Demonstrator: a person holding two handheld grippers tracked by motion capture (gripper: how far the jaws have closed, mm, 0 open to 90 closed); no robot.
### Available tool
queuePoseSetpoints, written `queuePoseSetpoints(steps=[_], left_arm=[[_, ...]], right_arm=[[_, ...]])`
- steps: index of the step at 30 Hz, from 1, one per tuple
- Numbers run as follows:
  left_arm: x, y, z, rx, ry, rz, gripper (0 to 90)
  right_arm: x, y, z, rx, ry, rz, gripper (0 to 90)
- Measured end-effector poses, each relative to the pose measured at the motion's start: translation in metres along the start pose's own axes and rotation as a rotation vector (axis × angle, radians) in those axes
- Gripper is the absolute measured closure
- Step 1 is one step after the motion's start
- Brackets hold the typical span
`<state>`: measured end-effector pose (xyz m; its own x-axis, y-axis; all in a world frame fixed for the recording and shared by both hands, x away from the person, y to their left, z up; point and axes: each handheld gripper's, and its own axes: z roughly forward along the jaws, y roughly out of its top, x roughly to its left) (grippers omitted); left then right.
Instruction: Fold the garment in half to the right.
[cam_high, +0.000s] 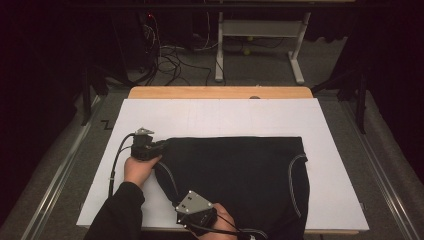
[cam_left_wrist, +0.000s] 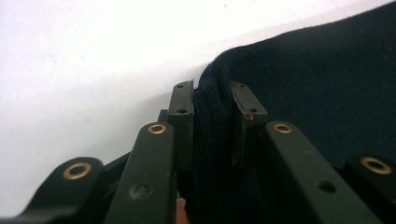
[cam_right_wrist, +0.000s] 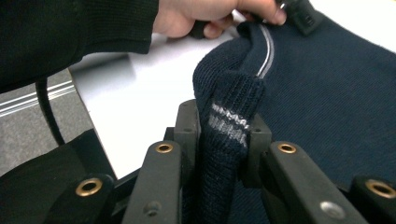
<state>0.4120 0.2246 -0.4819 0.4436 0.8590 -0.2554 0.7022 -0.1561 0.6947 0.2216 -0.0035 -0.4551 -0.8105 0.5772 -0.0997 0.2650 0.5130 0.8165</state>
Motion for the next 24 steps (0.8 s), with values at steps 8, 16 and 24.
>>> queuePoseSetpoints(steps=[8,16,24], left_arm=[[-0.009,0.0,-0.004,-0.041,0.036,-0.073,69.3],[-0.022,0.009,-0.014,-0.104,0.065,-0.09,69.4],[-0.029,0.017,-0.023,-0.153,0.081,-0.091,69.4]], right_arm=[[-0.007,0.006,-0.012,-0.056,0.021,0.0,75.0],[-0.013,0.01,-0.024,-0.099,0.032,-0.008,75.0],[-0.014,0.013,-0.028,-0.128,0.047,-0.018,75.0]])
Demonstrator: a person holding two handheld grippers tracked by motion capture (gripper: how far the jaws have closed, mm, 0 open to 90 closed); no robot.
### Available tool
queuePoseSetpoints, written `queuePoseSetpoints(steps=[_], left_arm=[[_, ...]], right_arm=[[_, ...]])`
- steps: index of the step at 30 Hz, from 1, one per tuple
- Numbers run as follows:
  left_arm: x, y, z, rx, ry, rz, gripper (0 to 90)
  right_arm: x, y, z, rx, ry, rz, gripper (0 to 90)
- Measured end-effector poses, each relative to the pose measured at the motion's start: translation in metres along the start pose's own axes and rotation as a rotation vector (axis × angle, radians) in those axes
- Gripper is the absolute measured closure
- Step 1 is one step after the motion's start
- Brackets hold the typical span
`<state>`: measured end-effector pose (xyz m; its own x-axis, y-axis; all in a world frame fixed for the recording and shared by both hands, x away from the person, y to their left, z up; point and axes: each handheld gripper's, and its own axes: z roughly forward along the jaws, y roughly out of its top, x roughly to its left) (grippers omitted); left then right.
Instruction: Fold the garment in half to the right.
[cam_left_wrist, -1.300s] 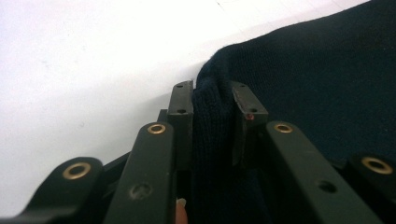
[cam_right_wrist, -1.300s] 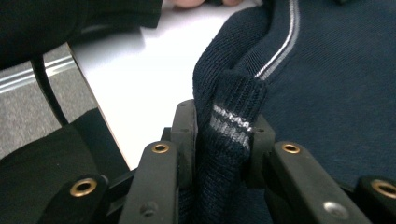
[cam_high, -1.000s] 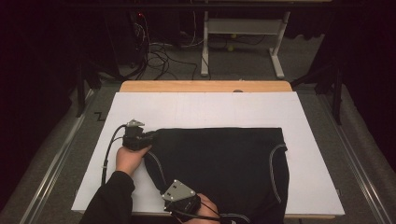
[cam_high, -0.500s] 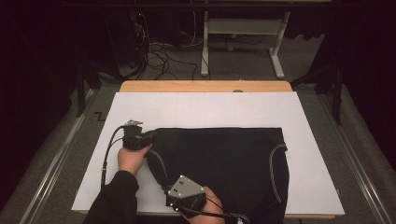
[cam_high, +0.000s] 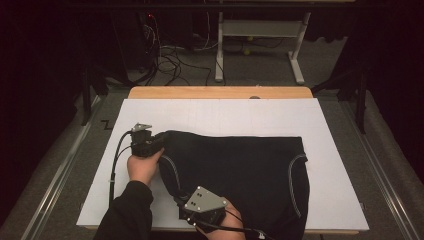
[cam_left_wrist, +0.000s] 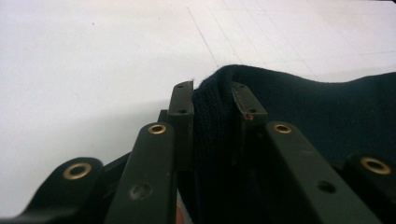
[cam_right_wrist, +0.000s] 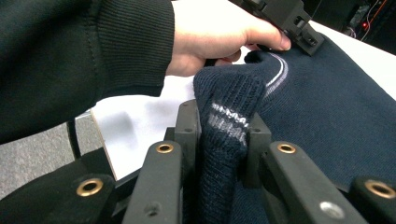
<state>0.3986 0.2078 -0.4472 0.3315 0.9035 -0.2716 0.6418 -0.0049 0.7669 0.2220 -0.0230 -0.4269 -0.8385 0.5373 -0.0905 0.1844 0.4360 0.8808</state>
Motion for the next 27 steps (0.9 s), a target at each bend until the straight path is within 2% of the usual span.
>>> queuePoseSetpoints(steps=[5,13,17,20,27], left_arm=[[0.0,0.003,0.001,-0.015,-0.01,0.007,69.6],[0.002,0.009,0.004,-0.03,-0.016,-0.009,69.7],[0.003,0.012,0.002,-0.064,-0.032,-0.01,69.8],[0.003,0.014,0.002,-0.066,-0.036,-0.011,70.2],[0.009,0.016,0.003,-0.062,-0.024,-0.016,70.2]], right_arm=[[-0.002,0.001,0.002,-0.006,0.003,0.005,75.0],[0.001,0.005,0.006,-0.003,-0.01,-0.004,75.1],[0.002,0.009,0.009,0.003,-0.012,-0.014,75.1],[0.003,0.012,0.011,0.005,-0.014,-0.028,75.1],[0.002,0.014,0.016,0.01,-0.018,-0.028,75.1]])
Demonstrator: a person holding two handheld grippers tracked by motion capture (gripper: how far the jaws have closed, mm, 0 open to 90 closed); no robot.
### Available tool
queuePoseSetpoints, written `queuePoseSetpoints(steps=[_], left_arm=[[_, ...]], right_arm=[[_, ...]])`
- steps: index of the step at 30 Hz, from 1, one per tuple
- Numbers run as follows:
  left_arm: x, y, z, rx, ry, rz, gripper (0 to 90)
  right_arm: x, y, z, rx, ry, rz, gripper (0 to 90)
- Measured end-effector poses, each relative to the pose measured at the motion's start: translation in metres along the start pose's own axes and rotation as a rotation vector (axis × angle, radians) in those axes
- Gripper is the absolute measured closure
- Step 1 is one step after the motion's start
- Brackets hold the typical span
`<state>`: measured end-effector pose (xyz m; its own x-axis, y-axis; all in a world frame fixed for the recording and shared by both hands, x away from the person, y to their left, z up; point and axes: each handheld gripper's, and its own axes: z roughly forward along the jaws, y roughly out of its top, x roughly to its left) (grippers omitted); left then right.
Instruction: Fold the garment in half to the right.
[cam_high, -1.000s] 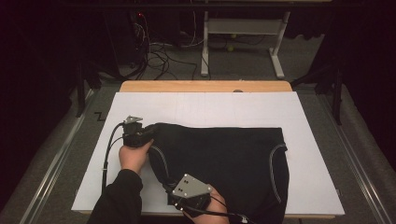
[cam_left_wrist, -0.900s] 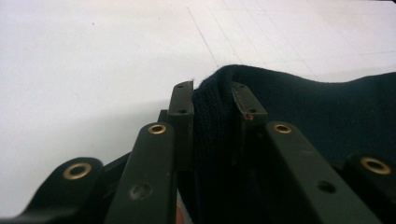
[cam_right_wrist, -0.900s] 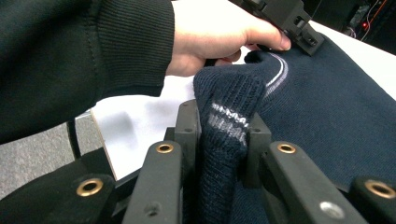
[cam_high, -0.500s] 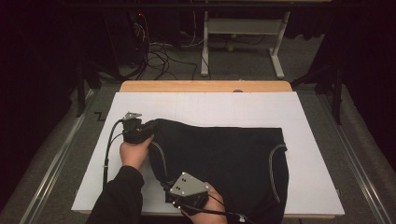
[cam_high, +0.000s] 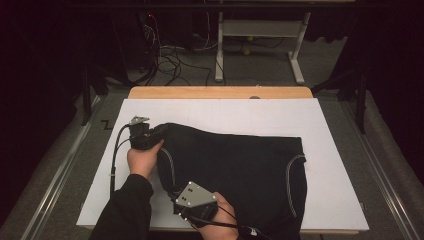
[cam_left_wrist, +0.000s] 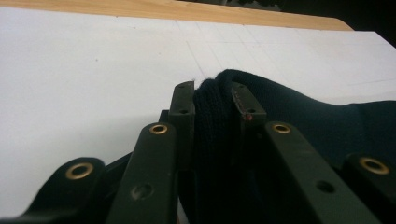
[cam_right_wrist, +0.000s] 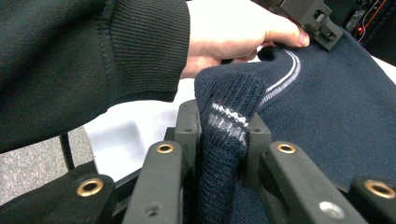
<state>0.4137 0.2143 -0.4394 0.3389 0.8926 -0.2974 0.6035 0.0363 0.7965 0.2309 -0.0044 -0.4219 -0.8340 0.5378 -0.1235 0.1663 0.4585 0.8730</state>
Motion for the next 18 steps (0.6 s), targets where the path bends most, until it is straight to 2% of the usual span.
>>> queuePoseSetpoints(steps=[18], left_arm=[[0.027,0.003,-0.017,-0.013,0.042,-0.01,70.0]], right_arm=[[0.011,0.018,0.022,0.003,0.025,-0.017,75.1]])
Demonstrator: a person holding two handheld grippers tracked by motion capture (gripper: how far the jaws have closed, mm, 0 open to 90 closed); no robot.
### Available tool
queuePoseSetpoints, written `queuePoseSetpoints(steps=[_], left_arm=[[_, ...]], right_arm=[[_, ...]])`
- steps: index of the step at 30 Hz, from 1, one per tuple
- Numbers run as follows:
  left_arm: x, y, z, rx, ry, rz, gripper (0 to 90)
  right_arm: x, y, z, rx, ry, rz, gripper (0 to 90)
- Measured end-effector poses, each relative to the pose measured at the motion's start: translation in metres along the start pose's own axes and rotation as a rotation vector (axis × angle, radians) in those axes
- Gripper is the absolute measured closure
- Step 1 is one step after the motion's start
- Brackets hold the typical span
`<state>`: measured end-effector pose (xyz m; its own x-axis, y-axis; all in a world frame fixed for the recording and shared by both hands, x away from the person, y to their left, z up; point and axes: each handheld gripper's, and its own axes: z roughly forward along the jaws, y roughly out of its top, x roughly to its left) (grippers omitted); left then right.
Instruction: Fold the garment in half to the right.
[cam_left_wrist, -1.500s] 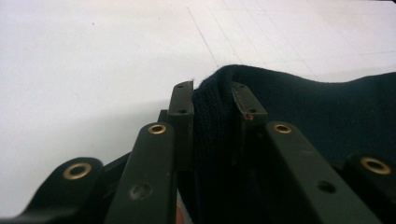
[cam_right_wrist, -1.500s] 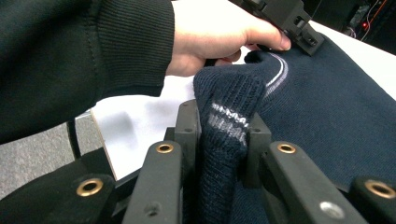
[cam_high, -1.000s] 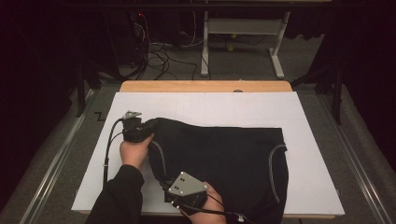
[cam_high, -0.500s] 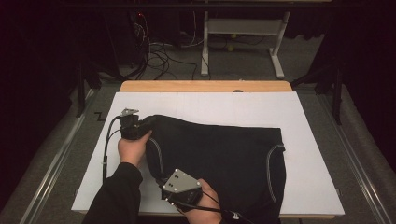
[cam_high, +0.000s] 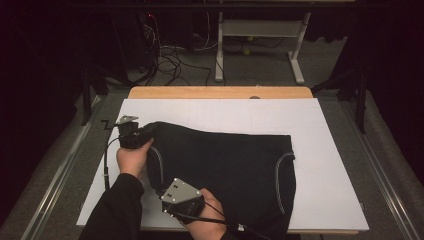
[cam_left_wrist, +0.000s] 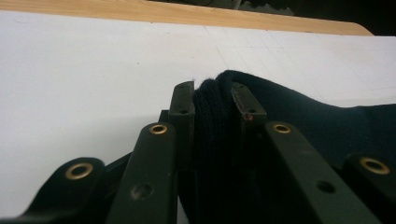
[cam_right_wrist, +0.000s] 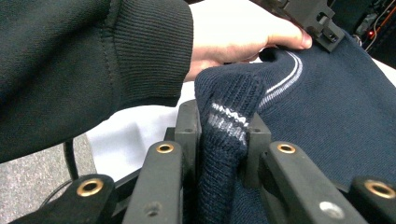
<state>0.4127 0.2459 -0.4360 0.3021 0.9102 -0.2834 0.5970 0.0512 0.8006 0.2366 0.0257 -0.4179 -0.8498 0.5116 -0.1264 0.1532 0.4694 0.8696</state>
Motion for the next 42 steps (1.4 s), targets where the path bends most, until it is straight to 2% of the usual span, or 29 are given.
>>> queuePoseSetpoints(steps=[8,22,28,31,36,42], left_arm=[[0.015,0.001,-0.011,0.003,0.027,-0.003,70.0],[0.043,0.004,-0.038,-0.012,0.079,-0.001,70.0],[0.053,0.002,-0.047,-0.008,0.088,-0.016,70.0],[0.053,0.002,-0.046,0.0,0.091,-0.008,69.9],[0.045,0.005,-0.045,-0.004,0.088,0.0,69.9],[0.027,0.013,-0.042,-0.003,0.087,0.004,70.0]], right_arm=[[0.006,0.006,0.01,-0.018,0.018,0.009,75.1],[0.022,0.025,0.031,-0.04,0.054,-0.011,75.1],[0.029,0.031,0.039,-0.044,0.071,-0.023,75.0],[0.03,0.03,0.04,-0.043,0.072,-0.023,75.0],[0.026,0.029,0.036,-0.048,0.063,-0.018,75.0],[0.02,0.025,0.023,-0.066,0.038,-0.011,75.0]])
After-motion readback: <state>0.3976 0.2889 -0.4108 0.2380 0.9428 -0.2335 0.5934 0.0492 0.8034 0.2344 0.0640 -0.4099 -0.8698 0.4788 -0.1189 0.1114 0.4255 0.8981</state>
